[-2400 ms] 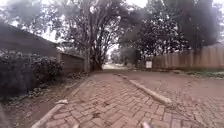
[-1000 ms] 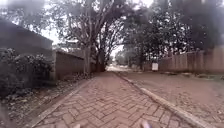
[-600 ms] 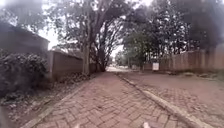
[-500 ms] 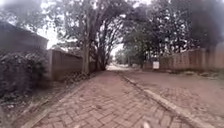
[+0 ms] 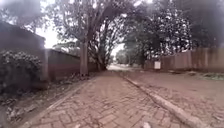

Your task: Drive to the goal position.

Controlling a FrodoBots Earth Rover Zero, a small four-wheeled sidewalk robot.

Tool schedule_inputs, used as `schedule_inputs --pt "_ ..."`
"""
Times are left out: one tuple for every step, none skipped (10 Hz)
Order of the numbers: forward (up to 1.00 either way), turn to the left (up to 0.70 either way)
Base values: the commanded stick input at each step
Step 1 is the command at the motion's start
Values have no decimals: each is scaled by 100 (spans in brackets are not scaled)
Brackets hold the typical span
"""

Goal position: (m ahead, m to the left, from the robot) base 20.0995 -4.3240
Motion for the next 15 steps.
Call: schedule_inputs --pt "70 7" --pt "70 4" --pt "70 5" --pt "70 5" --pt "70 4" --pt "70 4" --pt "70 5" --pt "70 5" --pt "70 13" --pt "70 14" --pt "70 13" --pt "70 12" --pt "70 9" --pt "70 16" --pt "70 19"
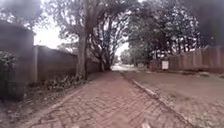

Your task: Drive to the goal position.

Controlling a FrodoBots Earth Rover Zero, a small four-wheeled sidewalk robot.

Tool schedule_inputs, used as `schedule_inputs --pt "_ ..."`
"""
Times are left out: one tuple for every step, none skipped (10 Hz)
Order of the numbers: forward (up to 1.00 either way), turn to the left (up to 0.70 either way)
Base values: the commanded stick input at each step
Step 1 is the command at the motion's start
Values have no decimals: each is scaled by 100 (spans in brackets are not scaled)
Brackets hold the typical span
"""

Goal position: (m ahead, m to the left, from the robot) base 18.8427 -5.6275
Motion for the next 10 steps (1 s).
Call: schedule_inputs --pt "70 13" --pt "70 17" --pt "70 24" --pt "70 31" --pt "70 17" --pt "70 18" --pt "70 11" --pt "70 10" --pt "70 18" --pt "70 17"
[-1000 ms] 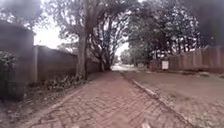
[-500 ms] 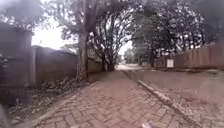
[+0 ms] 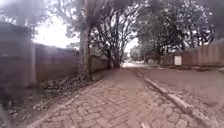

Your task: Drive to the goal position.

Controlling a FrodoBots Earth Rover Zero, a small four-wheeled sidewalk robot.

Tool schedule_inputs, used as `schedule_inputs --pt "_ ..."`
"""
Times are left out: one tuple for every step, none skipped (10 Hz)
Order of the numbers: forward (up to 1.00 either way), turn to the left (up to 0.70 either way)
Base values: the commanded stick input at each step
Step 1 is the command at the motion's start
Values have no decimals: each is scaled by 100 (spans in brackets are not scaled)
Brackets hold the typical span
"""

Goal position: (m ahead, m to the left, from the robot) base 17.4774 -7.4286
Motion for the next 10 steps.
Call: schedule_inputs --pt "70 16" --pt "70 13" --pt "70 10" --pt "70 3" --pt "70 12" --pt "70 19" --pt "70 16" --pt "70 13" --pt "70 -34" --pt "70 -35"
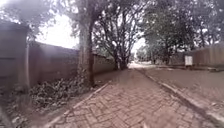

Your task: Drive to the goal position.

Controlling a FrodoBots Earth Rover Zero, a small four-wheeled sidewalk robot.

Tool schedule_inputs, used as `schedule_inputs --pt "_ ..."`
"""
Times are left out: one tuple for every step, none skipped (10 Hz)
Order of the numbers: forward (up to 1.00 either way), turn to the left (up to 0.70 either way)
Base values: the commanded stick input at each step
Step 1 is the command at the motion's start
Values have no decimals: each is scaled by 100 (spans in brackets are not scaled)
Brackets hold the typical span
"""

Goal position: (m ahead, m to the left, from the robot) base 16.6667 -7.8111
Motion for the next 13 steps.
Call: schedule_inputs --pt "70 -35" --pt "70 -35" --pt "70 8" --pt "70 4" --pt "70 1" --pt "70 0" --pt "70 0" --pt "70 0" --pt "70 0" --pt "70 -7" --pt "70 -21" --pt "70 -35" --pt "70 -35"
